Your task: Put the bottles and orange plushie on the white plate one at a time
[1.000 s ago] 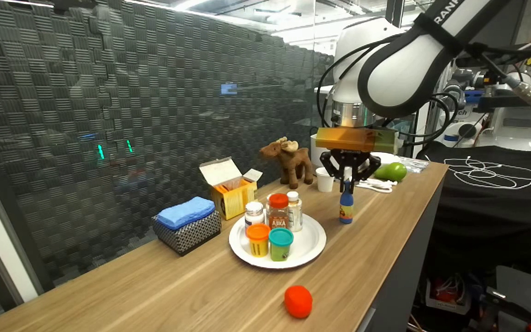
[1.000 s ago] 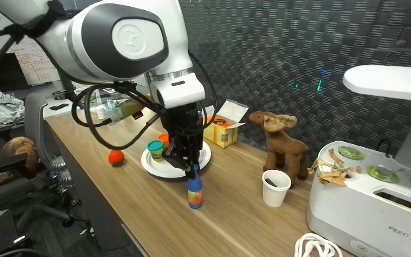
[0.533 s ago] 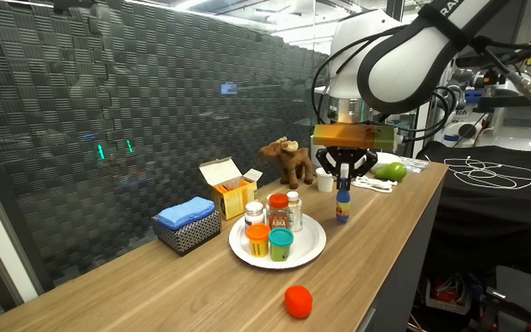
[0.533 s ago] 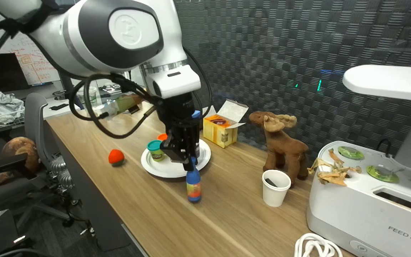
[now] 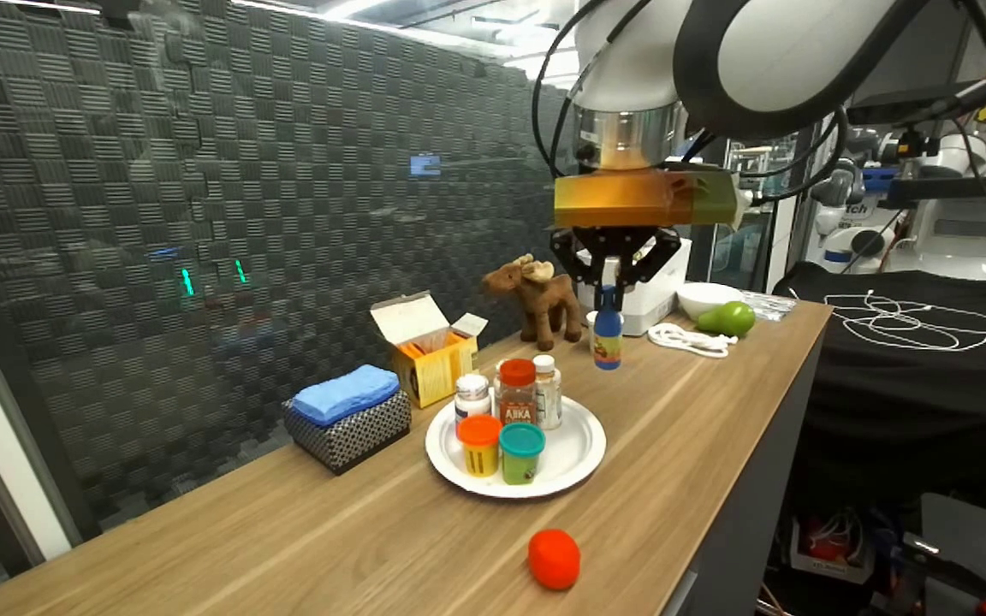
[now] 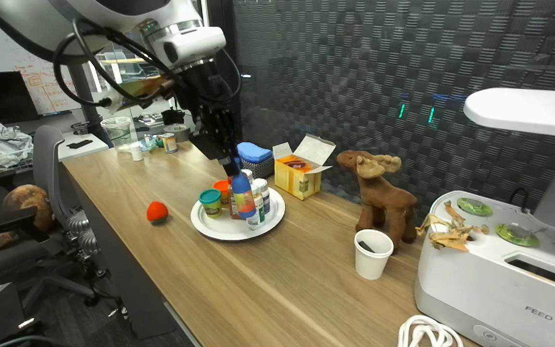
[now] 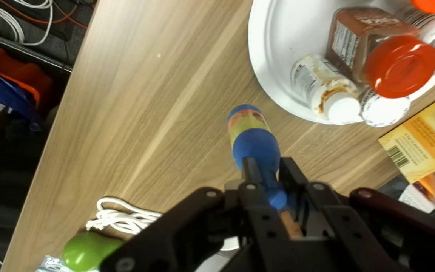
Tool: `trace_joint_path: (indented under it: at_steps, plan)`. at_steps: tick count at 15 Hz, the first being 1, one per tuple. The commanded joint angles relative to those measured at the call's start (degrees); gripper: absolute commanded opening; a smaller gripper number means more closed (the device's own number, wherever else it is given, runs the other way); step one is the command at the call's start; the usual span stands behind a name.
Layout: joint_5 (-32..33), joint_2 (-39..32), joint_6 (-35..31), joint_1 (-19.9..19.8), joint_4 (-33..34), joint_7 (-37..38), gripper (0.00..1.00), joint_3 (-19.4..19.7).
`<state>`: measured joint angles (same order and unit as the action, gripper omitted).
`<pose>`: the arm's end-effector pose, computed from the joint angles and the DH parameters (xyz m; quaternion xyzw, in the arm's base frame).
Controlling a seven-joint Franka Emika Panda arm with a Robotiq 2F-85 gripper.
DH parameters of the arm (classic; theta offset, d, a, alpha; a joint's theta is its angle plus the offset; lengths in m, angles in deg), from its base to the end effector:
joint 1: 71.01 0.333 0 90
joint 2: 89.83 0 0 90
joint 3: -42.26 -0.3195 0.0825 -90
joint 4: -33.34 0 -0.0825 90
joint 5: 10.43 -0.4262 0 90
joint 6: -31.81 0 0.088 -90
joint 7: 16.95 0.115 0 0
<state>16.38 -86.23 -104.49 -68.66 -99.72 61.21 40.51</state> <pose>0.5450 0.0319 0.3475 0.8701 -0.4587 0.1559 0.0906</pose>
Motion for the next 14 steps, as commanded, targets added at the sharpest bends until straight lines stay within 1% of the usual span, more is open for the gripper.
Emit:
trace_joint_path:
  at_steps: [1,4,10,14]
  plan:
    - [-1.0,0.3,-0.3,0.4,0.8,-2.0,0.05,-2.0]
    - [-2.9,-1.8,-2.1,0.4,1.2,-4.4,0.05,-2.4]
    - [-9.5,-7.0,-7.4,1.0,2.1,-11.9,0.05,-2.2]
    - [-9.5,-9.9,-8.2,1.7,3.4,-13.4,0.05,-1.8]
